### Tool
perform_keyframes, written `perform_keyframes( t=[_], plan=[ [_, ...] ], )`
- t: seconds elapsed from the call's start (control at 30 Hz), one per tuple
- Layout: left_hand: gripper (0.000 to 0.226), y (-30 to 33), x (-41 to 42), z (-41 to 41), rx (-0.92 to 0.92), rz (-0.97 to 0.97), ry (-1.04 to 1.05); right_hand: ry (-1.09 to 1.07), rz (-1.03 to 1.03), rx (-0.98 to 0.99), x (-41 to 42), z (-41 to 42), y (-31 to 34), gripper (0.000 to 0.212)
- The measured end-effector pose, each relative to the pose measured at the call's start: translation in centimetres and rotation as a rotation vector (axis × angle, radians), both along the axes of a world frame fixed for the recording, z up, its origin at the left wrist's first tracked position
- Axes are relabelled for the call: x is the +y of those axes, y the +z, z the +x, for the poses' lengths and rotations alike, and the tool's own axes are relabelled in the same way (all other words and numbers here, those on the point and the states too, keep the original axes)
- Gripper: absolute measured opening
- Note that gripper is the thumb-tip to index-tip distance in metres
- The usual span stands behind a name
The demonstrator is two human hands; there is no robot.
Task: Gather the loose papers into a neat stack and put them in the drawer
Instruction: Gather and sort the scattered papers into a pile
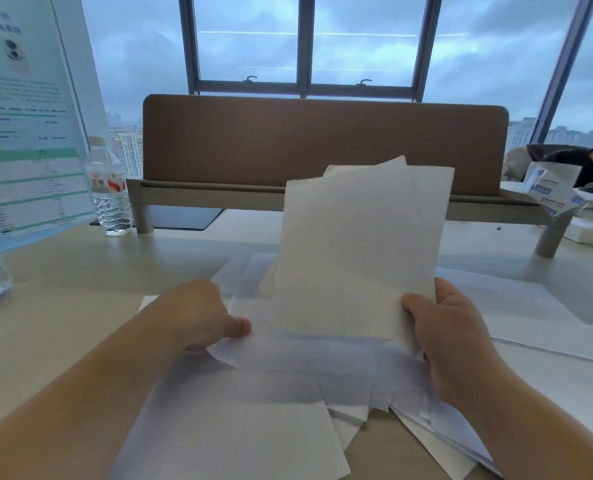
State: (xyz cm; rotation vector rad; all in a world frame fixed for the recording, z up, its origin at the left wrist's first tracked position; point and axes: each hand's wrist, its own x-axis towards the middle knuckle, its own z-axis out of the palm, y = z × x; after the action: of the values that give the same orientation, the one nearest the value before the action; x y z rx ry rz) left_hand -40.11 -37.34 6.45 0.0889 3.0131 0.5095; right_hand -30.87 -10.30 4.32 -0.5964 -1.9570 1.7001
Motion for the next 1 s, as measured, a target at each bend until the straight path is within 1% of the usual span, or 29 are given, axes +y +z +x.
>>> perform_keyframes(
  t=[0.1, 0.2, 0.27, 0.3, 0.37, 0.43, 0.47, 0.53, 0.6, 0.63, 0.67, 0.73, 0.77, 0.83, 0.87, 0.9, 0.97, 1.0],
  plan=[
    [0.031, -0.2, 0.4, 0.0, 0.027, 0.055, -0.002, 0.038, 0.109, -0.065, -0.1, -0.1, -0.3, 0.025],
    [0.019, -0.2, 0.7, 0.3, 0.054, 0.139, 0.035, 0.067, 0.182, -0.117, 0.0, 0.0, -0.4, 0.025],
    [0.012, -0.2, 1.0, 0.4, 0.034, 0.36, 0.078, 0.082, 0.217, -0.151, 0.0, 0.1, -0.4, 0.026],
    [0.012, 0.0, 1.2, 0.5, -0.013, 0.497, 0.099, 0.094, 0.225, -0.163, -0.1, 0.1, -0.4, 0.028],
    [0.022, 0.0, 1.5, 0.7, -0.154, 0.687, 0.106, 0.136, 0.251, -0.191, -0.4, 0.2, -0.4, 0.033],
    [0.034, 0.0, 1.8, 0.8, -0.258, 0.741, 0.081, 0.196, 0.345, -0.228, -0.8, 0.6, -0.1, 0.038],
    [0.037, -0.2, 1.9, 0.9, -0.262, 0.711, 0.056, 0.226, 0.412, -0.248, -1.0, 0.7, 0.0, 0.04],
    [0.035, -0.7, 2.0, 0.7, -0.193, 0.58, 0.003, 0.266, 0.487, -0.272, -1.3, 1.0, 0.1, 0.041],
    [0.019, -1.0, 2.2, 0.8, -0.121, 0.538, -0.036, 0.266, 0.486, -0.269, -1.4, 1.1, 0.1, 0.041],
    [0.01, -1.0, 2.3, 0.8, -0.08, 0.557, -0.044, 0.26, 0.468, -0.261, -1.4, 1.1, 0.1, 0.042],
    [0.006, -1.0, 2.4, 0.9, -0.033, 0.595, -0.045, 0.254, 0.457, -0.256, -1.5, 1.2, 0.2, 0.043],
    [0.008, -0.9, 2.3, 0.6, 0.079, 0.699, -0.031, 0.202, 0.472, -0.252, -1.5, 0.9, 0.4, 0.053],
    [0.009, -0.7, 2.3, 0.5, 0.123, 0.762, -0.023, 0.168, 0.44, -0.241, -1.4, 0.8, 0.5, 0.06],
    [0.01, -0.4, 2.3, 0.3, 0.148, 0.927, -0.014, 0.116, 0.295, -0.22, -1.1, 0.6, 0.6, 0.068],
    [0.011, -0.4, 2.3, 0.3, 0.138, 0.989, -0.019, 0.118, 0.188, -0.198, -0.9, 0.4, 0.6, 0.065],
    [0.011, -0.3, 2.3, 0.4, 0.129, 1.012, -0.037, 0.136, 0.078, -0.172, -0.6, 0.3, 0.5, 0.055],
    [0.014, -0.3, 2.4, 0.6, 0.132, 0.972, -0.104, 0.168, -0.083, -0.112, -0.6, 0.2, 0.5, 0.021],
    [0.019, -0.3, 2.4, 0.6, 0.132, 0.909, -0.145, 0.16, -0.09, -0.089, -0.7, 0.3, 0.5, 0.01]
  ],
)
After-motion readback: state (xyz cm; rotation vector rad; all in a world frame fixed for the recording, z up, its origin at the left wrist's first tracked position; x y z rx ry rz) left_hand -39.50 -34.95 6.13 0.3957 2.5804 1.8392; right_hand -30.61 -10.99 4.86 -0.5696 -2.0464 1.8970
